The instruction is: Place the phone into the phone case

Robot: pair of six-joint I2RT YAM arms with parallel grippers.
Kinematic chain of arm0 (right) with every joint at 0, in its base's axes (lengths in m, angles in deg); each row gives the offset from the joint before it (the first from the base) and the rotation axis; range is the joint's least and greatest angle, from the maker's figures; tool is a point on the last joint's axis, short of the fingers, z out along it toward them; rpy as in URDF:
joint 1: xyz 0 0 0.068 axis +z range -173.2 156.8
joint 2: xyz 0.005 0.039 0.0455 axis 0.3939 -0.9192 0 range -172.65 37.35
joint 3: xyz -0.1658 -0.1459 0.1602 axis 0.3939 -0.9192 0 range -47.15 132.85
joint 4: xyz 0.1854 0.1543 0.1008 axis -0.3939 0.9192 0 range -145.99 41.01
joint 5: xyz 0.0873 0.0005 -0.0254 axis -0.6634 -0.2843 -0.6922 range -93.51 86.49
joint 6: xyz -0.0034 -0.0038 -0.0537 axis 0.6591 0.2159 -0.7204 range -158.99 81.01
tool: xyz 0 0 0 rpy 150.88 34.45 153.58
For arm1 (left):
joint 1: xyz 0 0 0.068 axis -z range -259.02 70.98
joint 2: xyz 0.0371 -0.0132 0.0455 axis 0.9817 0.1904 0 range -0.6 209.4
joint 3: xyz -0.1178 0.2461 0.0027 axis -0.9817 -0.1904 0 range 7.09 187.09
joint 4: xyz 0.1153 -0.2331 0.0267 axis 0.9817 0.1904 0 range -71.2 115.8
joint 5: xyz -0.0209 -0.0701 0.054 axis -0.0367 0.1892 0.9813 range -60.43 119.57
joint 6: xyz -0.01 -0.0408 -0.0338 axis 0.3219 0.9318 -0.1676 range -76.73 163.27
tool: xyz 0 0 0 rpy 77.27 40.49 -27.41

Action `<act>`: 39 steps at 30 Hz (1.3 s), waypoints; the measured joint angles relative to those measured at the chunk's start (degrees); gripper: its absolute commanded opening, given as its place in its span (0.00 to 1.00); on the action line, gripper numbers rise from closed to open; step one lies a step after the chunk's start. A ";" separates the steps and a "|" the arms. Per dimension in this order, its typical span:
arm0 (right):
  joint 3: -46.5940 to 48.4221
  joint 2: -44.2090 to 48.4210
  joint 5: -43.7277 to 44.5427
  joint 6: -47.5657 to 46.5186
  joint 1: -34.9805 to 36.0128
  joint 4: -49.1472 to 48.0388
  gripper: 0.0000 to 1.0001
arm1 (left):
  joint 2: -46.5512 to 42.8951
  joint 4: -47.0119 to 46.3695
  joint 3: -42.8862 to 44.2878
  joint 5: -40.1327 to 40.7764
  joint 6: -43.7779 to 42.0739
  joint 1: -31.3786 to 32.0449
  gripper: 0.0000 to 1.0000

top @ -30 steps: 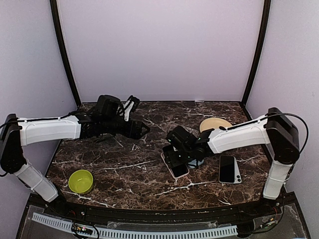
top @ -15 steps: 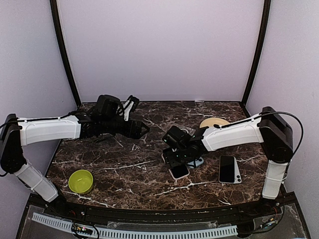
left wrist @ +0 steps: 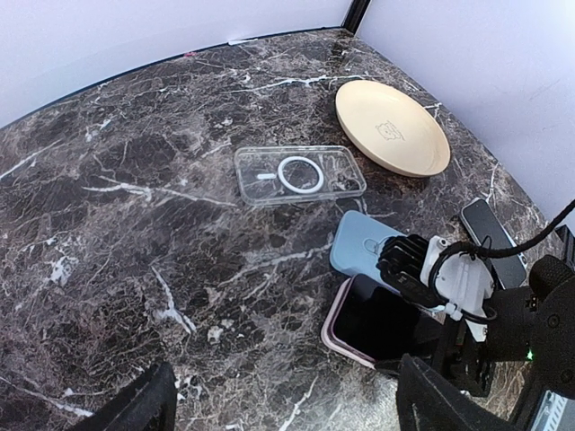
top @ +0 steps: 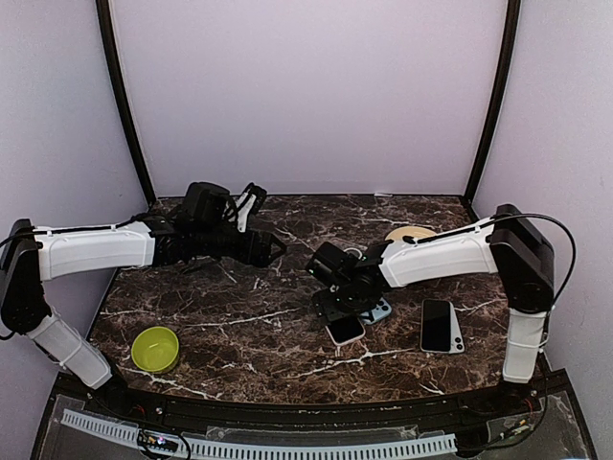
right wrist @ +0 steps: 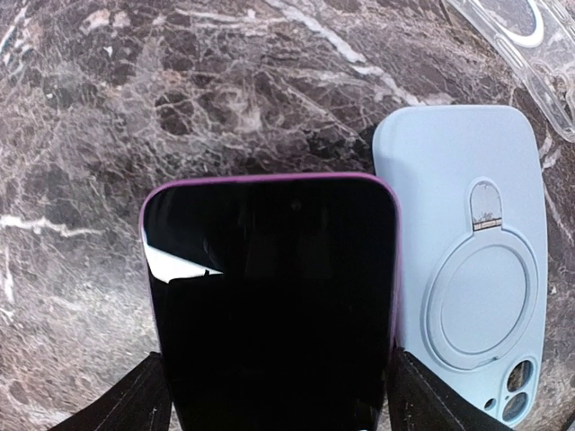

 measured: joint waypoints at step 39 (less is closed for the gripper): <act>4.48 -3.58 -3.82 2.95 1.90 8.79 0.77 | 0.00 0.07 0.00 -0.42 -0.98 -0.15 0.87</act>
